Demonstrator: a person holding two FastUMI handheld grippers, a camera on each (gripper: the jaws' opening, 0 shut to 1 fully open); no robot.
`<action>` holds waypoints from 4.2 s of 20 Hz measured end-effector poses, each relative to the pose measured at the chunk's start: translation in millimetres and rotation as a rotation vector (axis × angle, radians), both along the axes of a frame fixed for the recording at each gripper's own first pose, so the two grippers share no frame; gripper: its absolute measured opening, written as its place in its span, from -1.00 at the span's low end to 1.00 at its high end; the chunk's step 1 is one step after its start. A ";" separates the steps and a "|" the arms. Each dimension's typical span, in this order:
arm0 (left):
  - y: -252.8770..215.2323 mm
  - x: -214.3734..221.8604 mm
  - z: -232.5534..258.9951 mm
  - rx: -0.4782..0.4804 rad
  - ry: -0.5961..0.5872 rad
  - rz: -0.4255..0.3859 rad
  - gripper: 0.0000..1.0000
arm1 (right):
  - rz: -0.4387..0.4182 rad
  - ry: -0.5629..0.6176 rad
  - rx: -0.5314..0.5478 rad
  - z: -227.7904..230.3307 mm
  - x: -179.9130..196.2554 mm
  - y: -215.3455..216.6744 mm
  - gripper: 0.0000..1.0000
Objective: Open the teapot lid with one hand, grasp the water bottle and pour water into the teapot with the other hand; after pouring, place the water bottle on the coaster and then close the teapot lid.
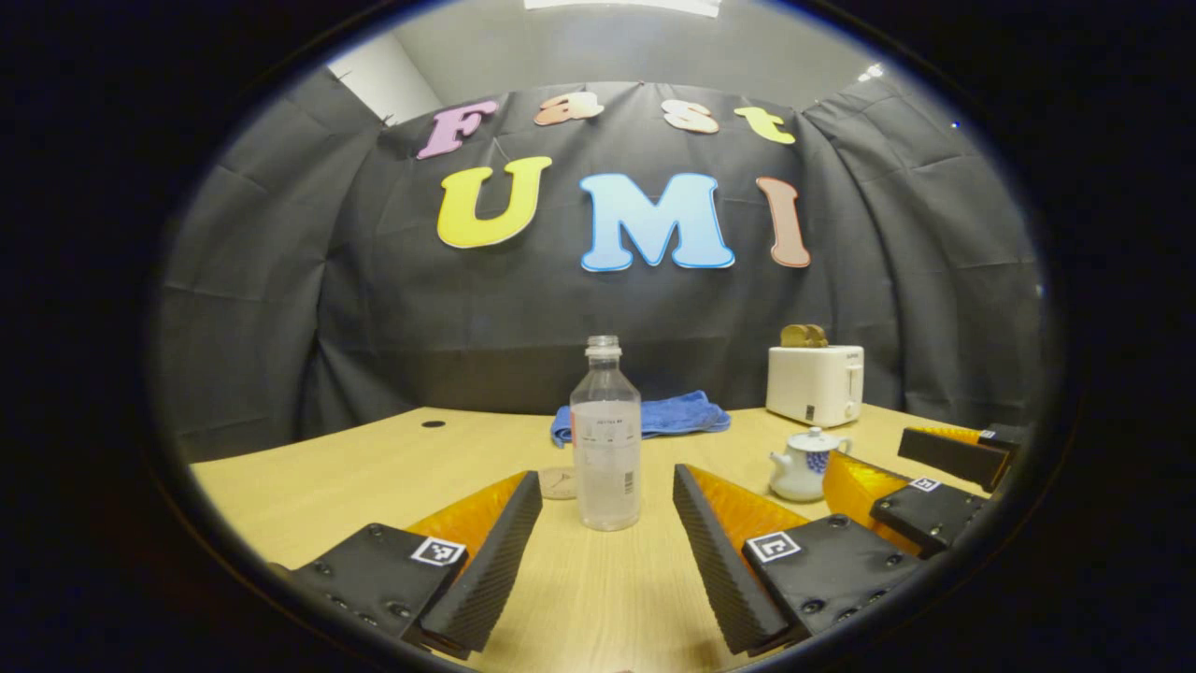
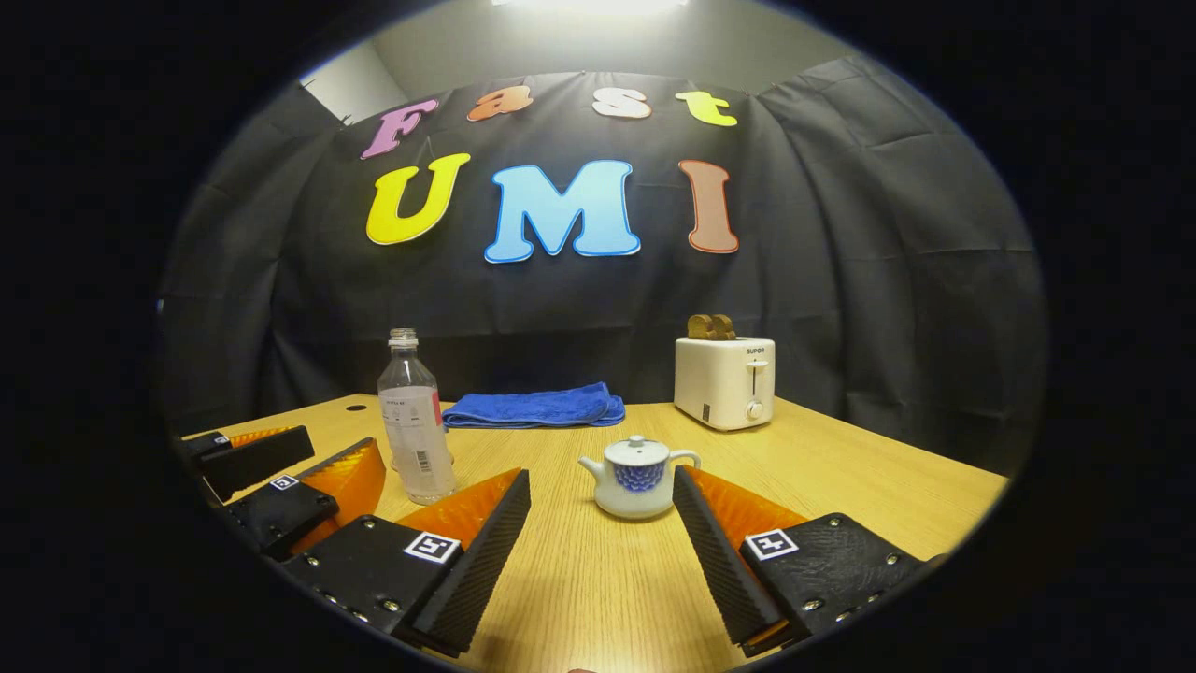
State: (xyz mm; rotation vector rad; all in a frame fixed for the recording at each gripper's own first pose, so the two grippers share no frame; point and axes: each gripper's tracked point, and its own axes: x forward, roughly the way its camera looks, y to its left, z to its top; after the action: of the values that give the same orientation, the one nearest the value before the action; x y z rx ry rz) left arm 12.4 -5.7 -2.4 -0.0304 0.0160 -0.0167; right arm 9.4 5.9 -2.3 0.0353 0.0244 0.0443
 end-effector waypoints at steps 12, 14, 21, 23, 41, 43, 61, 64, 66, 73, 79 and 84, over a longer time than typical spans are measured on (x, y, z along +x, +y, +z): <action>-2.0 19.1 21.4 0.080 -0.046 -0.019 1.00 | -0.020 0.051 -0.034 10.8 79.6 -23.3 0.84; 4.6 21.9 22.1 0.085 -0.047 -0.010 1.00 | -0.036 0.055 -0.049 11.8 95.0 -29.9 0.70; 13.4 37.4 11.3 0.063 -0.009 -0.009 1.00 | -0.036 0.085 -0.050 2.2 125.1 -30.9 0.58; 13.3 41.9 8.6 0.053 0.002 -0.014 1.00 | -0.021 0.102 -0.053 -0.3 129.1 -26.8 -0.13; 11.1 58.4 4.1 0.031 0.020 -0.012 1.00 | 0.014 0.045 -0.045 24.1 106.9 -26.7 -0.84; 12.2 62.5 1.6 0.008 0.034 -0.007 1.00 | 0.020 0.027 -0.023 29.5 86.4 -28.5 -0.84; 3.6 131.5 -12.2 -0.016 0.090 -0.034 0.84 | 0.149 0.017 -0.053 13.3 -4.9 -2.0 -0.83; -1.8 128.3 -11.0 -0.001 0.097 -0.050 0.76 | 0.163 0.014 -0.055 15.4 -26.5 1.9 -0.83; -8.0 126.0 -9.6 0.025 0.098 -0.063 0.76 | 0.168 0.050 -0.027 3.9 -38.6 1.2 -0.84; -30.4 125.6 13.2 0.319 0.033 -0.084 0.75 | 0.146 0.024 -0.037 5.3 -65.6 -11.1 -0.84; -62.0 133.7 6.2 0.696 0.014 -0.143 0.76 | 0.137 0.049 -0.031 -7.3 -78.7 -23.0 -0.83; -86.6 140.4 -3.9 1.019 0.008 -0.193 0.73 | 0.118 0.063 -0.021 -11.7 -85.1 -37.0 -0.83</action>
State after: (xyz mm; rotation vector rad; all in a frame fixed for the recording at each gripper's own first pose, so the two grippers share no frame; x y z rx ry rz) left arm 152.8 -92.2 -6.3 0.9900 0.0335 -0.1998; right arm -75.7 -31.0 -14.0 0.0137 0.0895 0.1608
